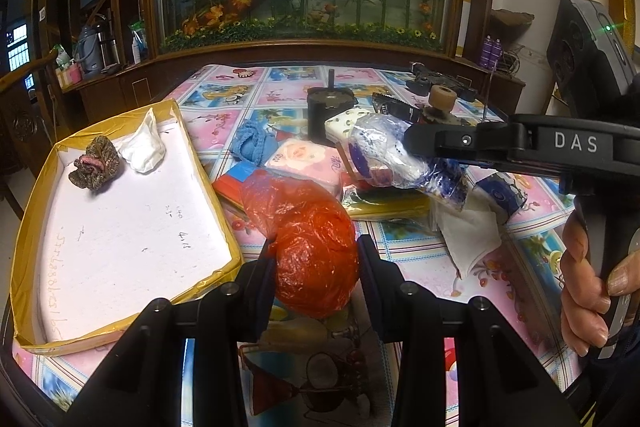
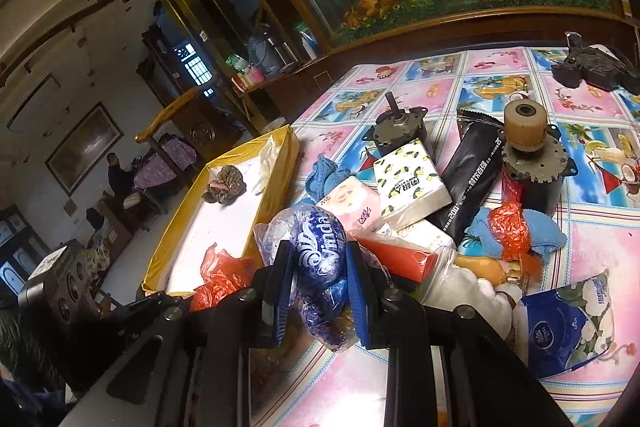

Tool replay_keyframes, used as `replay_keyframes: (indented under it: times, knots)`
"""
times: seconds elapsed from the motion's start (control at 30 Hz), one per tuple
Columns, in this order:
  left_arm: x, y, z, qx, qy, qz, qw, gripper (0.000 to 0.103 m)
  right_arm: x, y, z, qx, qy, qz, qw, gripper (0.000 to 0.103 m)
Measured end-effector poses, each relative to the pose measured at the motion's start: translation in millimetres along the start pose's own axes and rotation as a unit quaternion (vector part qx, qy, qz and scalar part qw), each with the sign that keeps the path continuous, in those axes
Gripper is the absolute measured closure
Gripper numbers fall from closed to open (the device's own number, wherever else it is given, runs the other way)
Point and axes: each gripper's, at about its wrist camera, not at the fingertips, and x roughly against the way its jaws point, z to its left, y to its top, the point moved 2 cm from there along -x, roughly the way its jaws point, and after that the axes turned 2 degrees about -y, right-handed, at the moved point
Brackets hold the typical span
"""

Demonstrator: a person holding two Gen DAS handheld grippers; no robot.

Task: Organize soft objects
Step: 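Carry the red bag into the tray and open the left tool while the right tool releases the tissue pack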

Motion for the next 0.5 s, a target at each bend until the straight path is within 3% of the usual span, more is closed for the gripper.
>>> replay_keyframes:
  times: [0.3, 0.5]
  knots:
    - [14.2, 6.2, 0.3, 0.008, -0.02, -0.018, 0.9996, 0.066, 1.6, 8.4, 2.3, -0.031, -0.001, -0.028, 0.999, 0.075]
    - [28.0, 19.3, 26.4, 0.039, -0.023, -0.029, 0.9985, 0.066, -8.5, 12.0, 17.1, -0.037, 0.009, -0.029, 0.999, 0.075]
